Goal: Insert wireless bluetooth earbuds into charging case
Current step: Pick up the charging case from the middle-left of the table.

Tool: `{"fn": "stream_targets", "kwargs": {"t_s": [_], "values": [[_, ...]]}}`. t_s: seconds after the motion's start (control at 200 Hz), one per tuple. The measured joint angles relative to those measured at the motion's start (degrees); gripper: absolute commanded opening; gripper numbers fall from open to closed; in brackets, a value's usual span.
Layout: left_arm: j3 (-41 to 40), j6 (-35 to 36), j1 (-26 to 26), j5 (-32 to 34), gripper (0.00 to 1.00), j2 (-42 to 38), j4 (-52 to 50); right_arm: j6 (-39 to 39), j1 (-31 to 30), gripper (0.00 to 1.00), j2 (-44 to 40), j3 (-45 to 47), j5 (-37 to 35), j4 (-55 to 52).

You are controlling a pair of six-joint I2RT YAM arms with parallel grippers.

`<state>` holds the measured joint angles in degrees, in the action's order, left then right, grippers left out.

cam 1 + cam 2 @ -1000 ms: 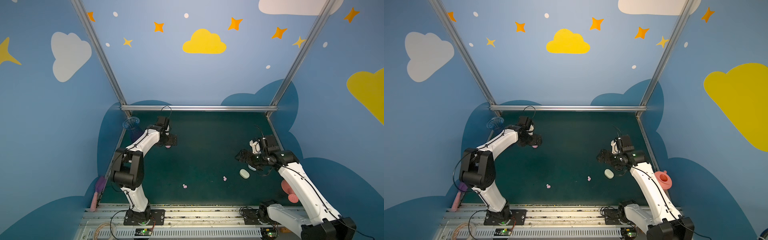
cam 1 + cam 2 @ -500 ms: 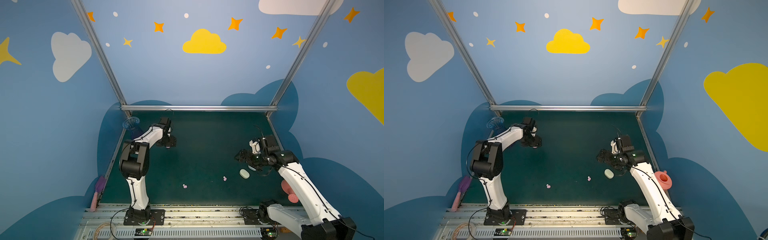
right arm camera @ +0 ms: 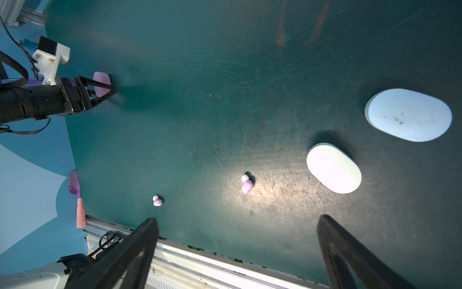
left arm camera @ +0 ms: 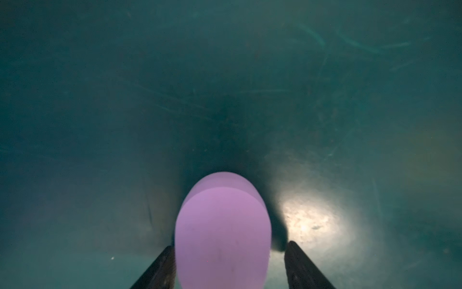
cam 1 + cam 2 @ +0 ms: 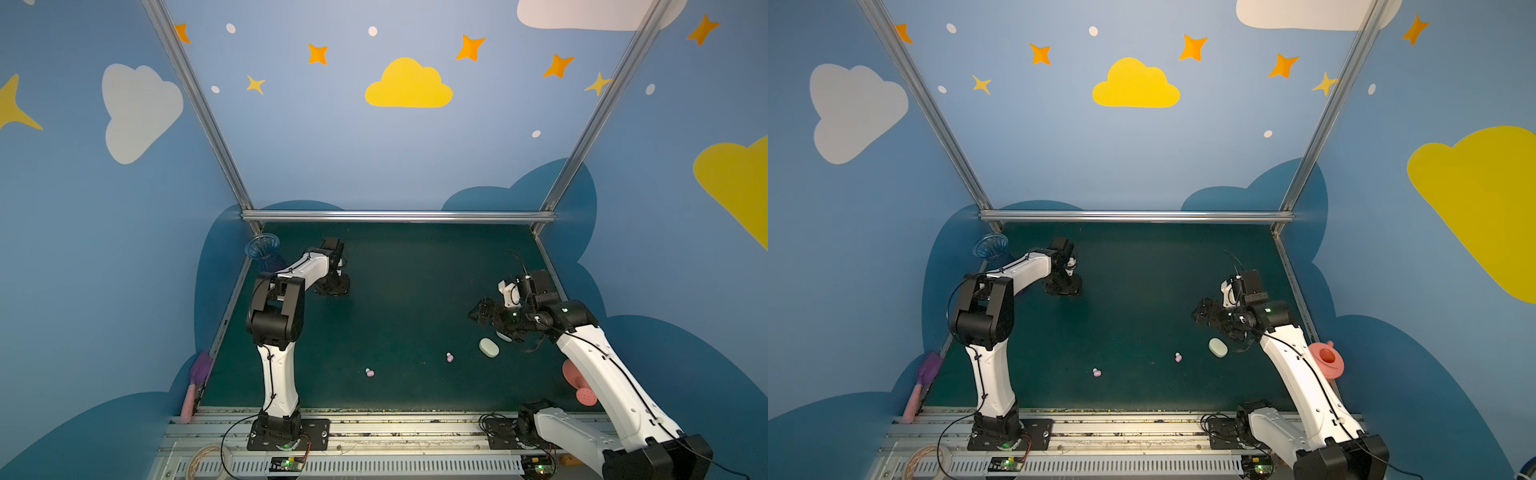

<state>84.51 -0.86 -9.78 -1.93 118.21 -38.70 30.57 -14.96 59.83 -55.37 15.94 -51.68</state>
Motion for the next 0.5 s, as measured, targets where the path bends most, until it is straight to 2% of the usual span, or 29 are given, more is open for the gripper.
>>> {"fn": "stream_targets", "kwargs": {"t_s": [0.496], "values": [[0.11,-0.02,0.04,0.76,0.49,0.22,0.39,0.52,-0.17,0.96,-0.39,0.00,0.07,0.02]]}}
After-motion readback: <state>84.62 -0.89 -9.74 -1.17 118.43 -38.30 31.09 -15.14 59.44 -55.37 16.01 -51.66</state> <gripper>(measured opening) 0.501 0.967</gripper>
